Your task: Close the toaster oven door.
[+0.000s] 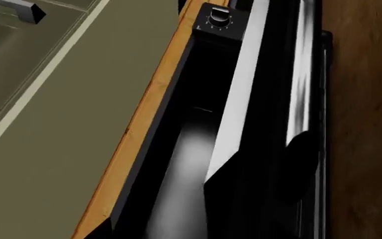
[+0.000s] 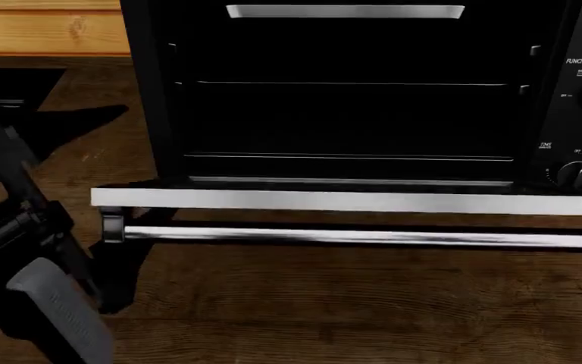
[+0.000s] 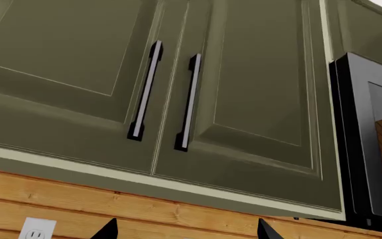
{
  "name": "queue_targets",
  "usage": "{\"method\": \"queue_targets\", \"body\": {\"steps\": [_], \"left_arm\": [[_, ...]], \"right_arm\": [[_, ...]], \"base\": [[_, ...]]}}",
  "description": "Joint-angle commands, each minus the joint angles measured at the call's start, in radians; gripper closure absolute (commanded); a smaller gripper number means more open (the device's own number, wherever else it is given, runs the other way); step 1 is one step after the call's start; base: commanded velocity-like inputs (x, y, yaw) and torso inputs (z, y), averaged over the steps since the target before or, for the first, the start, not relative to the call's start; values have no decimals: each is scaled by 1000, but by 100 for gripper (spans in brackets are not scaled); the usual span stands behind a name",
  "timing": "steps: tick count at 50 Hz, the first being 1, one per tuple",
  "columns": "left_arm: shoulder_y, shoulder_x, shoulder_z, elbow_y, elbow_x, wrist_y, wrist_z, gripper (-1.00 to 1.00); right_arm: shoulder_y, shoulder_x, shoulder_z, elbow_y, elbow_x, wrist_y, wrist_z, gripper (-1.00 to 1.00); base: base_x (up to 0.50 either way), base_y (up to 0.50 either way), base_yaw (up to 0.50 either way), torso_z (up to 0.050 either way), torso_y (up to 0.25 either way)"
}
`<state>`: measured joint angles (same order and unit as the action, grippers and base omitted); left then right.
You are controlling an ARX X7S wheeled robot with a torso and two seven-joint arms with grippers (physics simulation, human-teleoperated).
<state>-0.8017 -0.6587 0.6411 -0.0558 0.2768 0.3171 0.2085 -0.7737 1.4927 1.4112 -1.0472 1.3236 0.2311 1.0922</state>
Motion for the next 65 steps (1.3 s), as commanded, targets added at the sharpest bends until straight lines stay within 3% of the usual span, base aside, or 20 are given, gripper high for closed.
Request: {"method": "queue_targets", "body": {"steps": [1,12,21,43,65], "left_arm": [[96,51,-104,219,-137,-294,-71,-100],[193,153,-132,442,-139,-614,-156,-100],[243,263,-170,450,-170,-705,-255,-100],[183,435,-259,266,-278,-741,-350,-100],[33,512,-304,56,-339,-810,-369,-100]], "right_arm": [[-2,-10,8,0,0,-2,-9,-100],[-7,-49,-8,0,-27,-24,-36,-100],[-8,-67,-30,0,-48,-45,-45,-100],[-7,-52,30,0,-1,-18,-41,-100],[-7,-61,43,0,4,-20,-51,-100]], "base": [[0,0,0,0,0],[0,0,0,1,3],[0,0,0,0,2],[0,0,0,0,1],[0,0,0,0,0]]}}
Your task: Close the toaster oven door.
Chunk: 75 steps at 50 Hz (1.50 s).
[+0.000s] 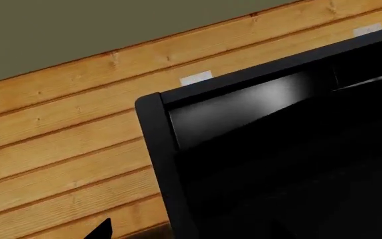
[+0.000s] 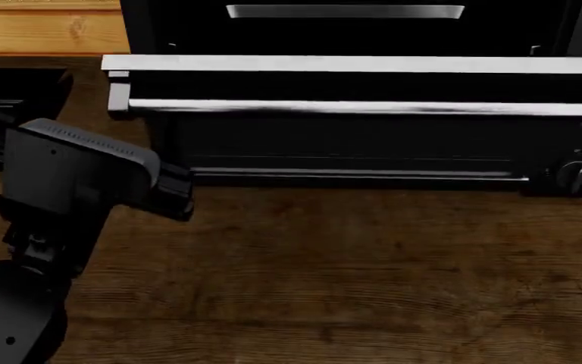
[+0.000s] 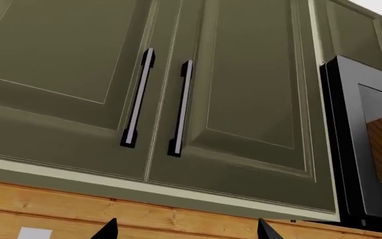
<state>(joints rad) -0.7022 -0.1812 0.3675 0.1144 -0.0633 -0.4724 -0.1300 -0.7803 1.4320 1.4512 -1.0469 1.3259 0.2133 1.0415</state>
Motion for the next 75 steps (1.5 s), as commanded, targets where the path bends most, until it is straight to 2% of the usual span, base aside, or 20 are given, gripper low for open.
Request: {"method": "queue_targets", "body": {"steps": [1,25,40,52,59,75], "left_arm": [[-73,39,-33,-125,-2,-20,-33,-100],[-262,101,-6,-487,2,79,-57,-100],[-357,142,31,-713,-2,174,-74,-100],[-462,176,95,-974,-36,305,-92,-100],[-537,180,252,-1126,-179,395,-136,-100],[-681,181,849,-1306,-711,539,-254,-100]], "right_arm": [[0,2,5,0,3,-1,1,-100],[-1,-9,31,0,19,13,-9,-100],[-2,-40,1,0,-11,-2,-28,-100],[-1,-26,31,0,14,24,-20,-100],[-1,-50,37,0,12,29,-37,-100],[-2,-92,48,0,12,42,-64,-100]], "base": [[0,0,0,0,0],[0,0,0,0,0],[0,0,0,0,0],[0,0,0,0,0],[0,0,0,0,0],[34,-4,-10,1,0]]}}
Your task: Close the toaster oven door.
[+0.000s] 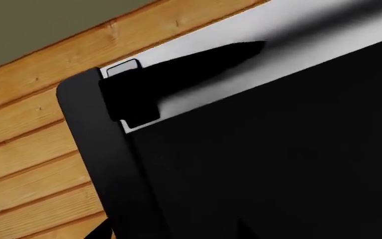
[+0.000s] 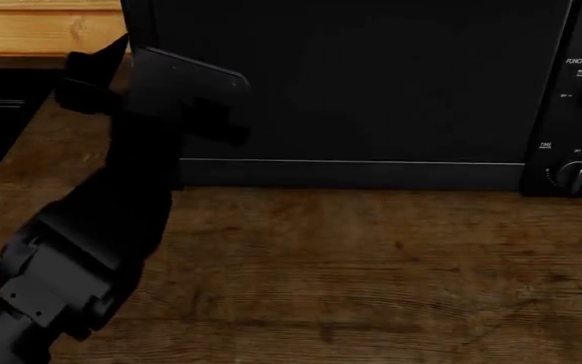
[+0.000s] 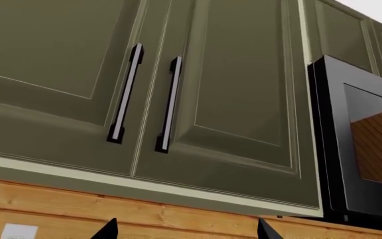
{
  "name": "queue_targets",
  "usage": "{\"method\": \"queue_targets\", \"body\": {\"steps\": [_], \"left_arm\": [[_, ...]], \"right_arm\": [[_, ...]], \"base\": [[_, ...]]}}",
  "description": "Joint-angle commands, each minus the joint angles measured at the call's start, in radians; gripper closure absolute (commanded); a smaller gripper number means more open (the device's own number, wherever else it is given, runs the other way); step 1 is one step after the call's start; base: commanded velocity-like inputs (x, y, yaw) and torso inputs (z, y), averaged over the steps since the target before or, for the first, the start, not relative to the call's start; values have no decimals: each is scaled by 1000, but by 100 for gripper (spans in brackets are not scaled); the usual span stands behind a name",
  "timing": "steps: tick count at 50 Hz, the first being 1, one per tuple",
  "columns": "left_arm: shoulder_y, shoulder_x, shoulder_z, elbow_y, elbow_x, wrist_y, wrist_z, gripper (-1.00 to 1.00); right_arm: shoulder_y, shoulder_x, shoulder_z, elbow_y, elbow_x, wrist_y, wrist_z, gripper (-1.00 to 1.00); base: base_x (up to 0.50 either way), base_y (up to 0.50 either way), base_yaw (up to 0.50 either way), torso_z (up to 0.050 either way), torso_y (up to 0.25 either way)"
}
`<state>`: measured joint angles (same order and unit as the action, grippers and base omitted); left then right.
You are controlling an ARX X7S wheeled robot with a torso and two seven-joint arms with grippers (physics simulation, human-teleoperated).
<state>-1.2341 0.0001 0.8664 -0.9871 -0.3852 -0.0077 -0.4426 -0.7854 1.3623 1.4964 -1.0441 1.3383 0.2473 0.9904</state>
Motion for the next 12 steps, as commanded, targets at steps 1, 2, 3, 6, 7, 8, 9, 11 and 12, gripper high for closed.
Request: {"method": "queue_targets", "body": {"steps": [1,2,3,6,7,8,9,11,12], "left_arm": [[-157,0,381,-208,-417,77,54,-100],[-162,0,408,-212,-441,82,51,-100],[-168,0,431,-216,-465,84,49,-100],[-185,0,487,-220,-519,94,43,-100],[-190,0,501,-221,-532,96,42,-100],[-195,0,512,-222,-545,97,41,-100],[-199,0,522,-225,-554,101,41,-100],[-206,0,537,-229,-572,106,42,-100],[-209,0,544,-233,-578,109,43,-100]], "right_arm": [[3,-23,9,-3,4,12,-14,-100],[3,-23,12,-3,6,14,-15,-100],[3,-24,19,-3,10,18,-16,-100],[3,-23,24,-3,15,23,-15,-100],[3,-20,31,-3,21,27,-14,-100],[3,-18,37,-3,26,30,-13,-100],[3,-15,47,-3,34,35,-12,-100],[3,-10,57,-3,42,39,-9,-100],[3,-7,61,-3,47,41,-6,-100]], "base": [[43,-6,-14,0,0],[43,-6,-14,10,0],[42,-6,-14,0,0],[42,-6,-14,0,0],[42,-6,-13,10,0],[42,-6,-13,0,0],[41,-7,-13,0,0],[41,-7,-14,0,0],[41,-7,-14,11,0]]}}
